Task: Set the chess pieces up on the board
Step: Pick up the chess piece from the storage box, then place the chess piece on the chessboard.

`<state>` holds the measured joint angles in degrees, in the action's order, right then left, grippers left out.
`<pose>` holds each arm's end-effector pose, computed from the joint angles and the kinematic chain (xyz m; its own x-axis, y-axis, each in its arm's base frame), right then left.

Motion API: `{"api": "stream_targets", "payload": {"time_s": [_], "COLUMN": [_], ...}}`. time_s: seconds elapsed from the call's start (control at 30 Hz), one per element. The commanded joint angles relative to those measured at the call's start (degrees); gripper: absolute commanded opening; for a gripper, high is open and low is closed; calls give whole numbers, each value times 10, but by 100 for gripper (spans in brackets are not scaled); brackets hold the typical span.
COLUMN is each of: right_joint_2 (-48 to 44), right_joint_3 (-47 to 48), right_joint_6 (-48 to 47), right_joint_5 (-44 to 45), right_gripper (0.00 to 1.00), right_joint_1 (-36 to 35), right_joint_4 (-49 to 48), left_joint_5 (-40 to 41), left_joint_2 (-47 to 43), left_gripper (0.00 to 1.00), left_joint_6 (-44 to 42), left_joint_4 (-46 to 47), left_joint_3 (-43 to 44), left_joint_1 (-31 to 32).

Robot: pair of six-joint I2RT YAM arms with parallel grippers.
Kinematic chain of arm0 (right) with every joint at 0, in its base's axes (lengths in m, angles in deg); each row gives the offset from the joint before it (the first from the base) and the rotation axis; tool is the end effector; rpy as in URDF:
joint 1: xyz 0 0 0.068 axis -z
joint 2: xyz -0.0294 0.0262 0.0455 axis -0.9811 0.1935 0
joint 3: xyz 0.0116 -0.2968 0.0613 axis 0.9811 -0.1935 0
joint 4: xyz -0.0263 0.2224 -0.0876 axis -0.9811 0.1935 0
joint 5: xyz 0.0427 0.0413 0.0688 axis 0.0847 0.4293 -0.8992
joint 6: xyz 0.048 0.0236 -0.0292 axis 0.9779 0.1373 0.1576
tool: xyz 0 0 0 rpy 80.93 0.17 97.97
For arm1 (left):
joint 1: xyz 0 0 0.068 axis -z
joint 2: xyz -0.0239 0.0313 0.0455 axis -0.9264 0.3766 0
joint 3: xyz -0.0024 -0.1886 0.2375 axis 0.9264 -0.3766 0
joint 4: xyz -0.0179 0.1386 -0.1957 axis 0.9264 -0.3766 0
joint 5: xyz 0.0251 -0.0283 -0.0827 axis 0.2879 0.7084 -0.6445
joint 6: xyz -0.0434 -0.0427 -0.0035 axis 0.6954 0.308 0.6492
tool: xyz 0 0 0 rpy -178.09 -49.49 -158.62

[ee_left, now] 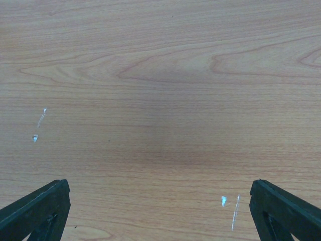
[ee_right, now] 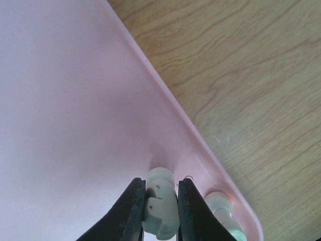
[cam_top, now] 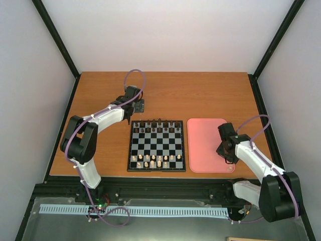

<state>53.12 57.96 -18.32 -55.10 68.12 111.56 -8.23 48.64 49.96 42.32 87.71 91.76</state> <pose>0.1341 0.0143 0.1954 -0.7652 0.5791 -0.2813 0.6129 0.7890 -0.0427 0.3516 -0.1356 0.2399 -0.6959 0.0277 -0.7176 -0.0687 0.9921 0.1049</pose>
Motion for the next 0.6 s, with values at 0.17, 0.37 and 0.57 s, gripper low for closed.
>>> {"api": "stream_targets", "payload": {"time_s": [0.17,0.37,0.57], "right_joint_2": [-65,1,121], "right_joint_3": [54,170,269], "right_joint_6": [-10,27,35], "right_joint_5": [-12,56,74], "right_gripper": [3,3,3], "right_joint_1": [-67,-281,-473], "right_joint_4": [21,71,84], "left_joint_5": [6,16,16], "left_joint_2": [-17,-13,-8], "left_gripper": [100,100,100], "left_joint_6": [-7,-9,-9], "left_joint_4": [6,3,2], "left_joint_3": [13,15,16], "left_joint_1": [-2,-2,-2]}}
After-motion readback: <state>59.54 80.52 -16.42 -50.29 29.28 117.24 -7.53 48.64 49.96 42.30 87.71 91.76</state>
